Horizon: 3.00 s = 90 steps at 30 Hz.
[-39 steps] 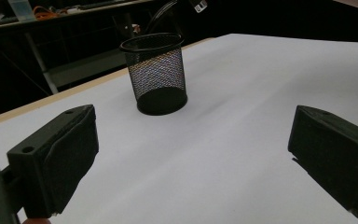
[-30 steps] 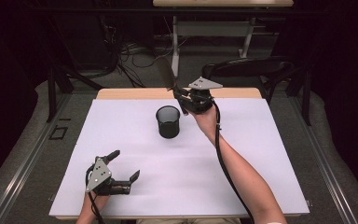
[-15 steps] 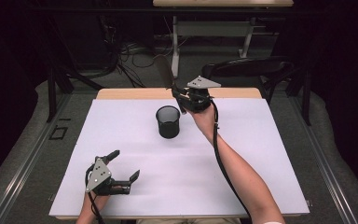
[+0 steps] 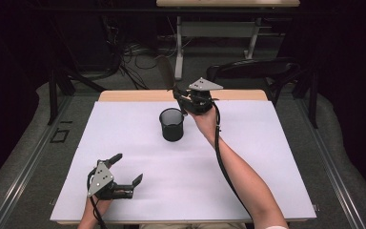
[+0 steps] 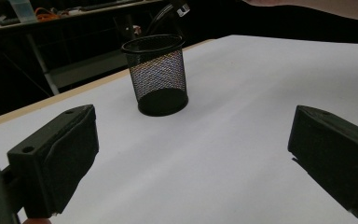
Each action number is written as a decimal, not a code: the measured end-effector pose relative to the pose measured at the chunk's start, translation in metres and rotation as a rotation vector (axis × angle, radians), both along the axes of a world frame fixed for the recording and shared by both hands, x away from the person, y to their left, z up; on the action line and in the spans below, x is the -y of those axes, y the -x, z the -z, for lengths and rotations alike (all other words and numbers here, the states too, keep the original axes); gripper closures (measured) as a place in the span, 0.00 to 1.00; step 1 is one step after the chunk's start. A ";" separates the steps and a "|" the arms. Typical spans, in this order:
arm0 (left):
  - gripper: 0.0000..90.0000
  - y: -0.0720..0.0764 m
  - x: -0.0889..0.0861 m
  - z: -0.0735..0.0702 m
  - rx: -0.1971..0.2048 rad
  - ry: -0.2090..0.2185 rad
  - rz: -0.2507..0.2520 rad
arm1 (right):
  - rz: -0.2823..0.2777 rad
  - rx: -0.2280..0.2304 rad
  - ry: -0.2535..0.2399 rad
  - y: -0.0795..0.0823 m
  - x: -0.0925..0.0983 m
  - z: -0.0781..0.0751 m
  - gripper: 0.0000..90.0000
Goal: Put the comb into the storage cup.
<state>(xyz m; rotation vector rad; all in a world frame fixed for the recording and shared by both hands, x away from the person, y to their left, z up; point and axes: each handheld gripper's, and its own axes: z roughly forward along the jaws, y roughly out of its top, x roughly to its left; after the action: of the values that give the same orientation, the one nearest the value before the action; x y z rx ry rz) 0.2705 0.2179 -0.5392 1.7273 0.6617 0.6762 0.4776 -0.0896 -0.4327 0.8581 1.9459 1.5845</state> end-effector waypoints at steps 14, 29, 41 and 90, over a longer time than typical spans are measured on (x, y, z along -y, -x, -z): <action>0.02 0.000 0.000 0.000 0.001 0.000 0.000 | -0.004 0.007 -0.014 -0.003 -0.008 0.004 0.81; 0.02 0.000 0.000 0.000 0.002 0.002 -0.002 | -0.021 0.003 -0.031 -0.005 -0.020 0.005 0.81; 0.02 0.000 0.000 0.000 0.003 0.002 -0.002 | -0.027 0.010 -0.034 -0.006 -0.025 0.006 0.81; 0.02 0.001 -0.001 0.000 0.006 0.007 -0.003 | -0.033 -0.028 -0.022 -0.020 -0.035 0.035 0.81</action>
<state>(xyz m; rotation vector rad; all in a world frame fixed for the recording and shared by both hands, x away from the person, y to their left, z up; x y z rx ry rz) 0.2699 0.2186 -0.5388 1.7173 0.6621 0.6806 0.4974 -0.0550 -0.4674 0.8660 1.9748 1.6241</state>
